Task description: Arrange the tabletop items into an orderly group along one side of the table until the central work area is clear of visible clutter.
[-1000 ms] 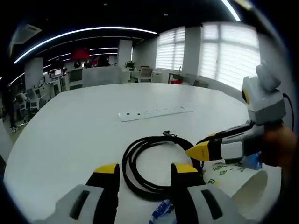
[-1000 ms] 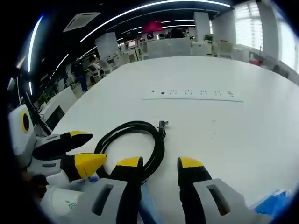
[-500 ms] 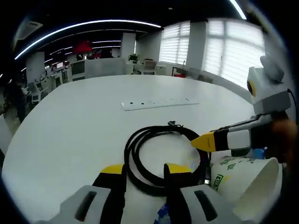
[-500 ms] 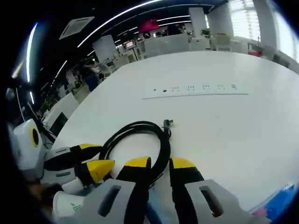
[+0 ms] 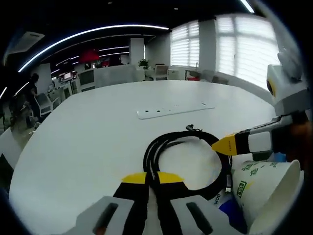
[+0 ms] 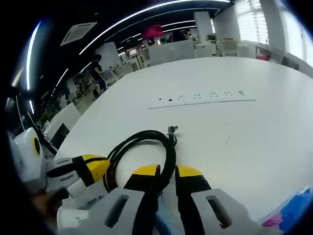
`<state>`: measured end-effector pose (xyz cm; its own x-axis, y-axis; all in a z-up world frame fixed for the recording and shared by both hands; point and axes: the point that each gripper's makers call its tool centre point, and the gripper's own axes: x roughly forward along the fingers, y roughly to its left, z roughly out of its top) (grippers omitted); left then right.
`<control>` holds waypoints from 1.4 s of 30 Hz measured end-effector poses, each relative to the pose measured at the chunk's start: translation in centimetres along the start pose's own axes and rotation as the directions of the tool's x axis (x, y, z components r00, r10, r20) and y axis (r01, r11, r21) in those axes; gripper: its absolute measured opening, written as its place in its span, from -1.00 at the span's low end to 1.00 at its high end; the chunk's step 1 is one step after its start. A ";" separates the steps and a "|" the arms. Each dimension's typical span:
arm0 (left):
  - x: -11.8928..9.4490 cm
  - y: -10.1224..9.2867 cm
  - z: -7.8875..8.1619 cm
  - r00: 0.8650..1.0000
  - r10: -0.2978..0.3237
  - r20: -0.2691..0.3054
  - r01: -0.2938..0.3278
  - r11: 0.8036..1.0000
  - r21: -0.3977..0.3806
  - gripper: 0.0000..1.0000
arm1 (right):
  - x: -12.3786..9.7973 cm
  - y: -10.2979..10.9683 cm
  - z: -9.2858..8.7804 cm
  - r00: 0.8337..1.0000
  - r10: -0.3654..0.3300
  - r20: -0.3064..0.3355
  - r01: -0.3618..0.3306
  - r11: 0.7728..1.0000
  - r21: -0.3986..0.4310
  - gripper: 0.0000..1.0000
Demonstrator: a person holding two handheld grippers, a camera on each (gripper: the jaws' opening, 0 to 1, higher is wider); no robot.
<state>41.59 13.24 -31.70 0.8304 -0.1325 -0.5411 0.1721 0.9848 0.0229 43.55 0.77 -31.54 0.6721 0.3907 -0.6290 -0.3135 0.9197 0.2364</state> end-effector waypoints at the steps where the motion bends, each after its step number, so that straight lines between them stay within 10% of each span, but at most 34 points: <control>1: 0.0 0.1 0.1 1.000 0.001 0.005 -0.001 1.000 -0.004 -0.96 | 0.0 0.0 0.0 1.000 -0.001 0.003 0.001 1.000 0.002 -0.82; 22: -1.3 0.0 0.9 0.997 -0.054 0.047 0.061 0.987 -0.149 -0.97 | -2.5 0.7 3.8 0.980 0.034 0.197 -0.043 0.998 0.040 -0.92; 42: -4.2 0.5 2.0 0.990 -0.037 0.133 0.062 0.980 -0.190 -0.98 | -7.4 6.1 7.3 0.916 0.190 0.353 -0.130 0.974 -0.187 -0.96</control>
<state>39.27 14.07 -27.71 0.8865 -0.1828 -0.4251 0.1199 0.9780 -0.1706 41.54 3.75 -20.00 0.7926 0.5466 -0.2701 -0.5182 0.8374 0.1739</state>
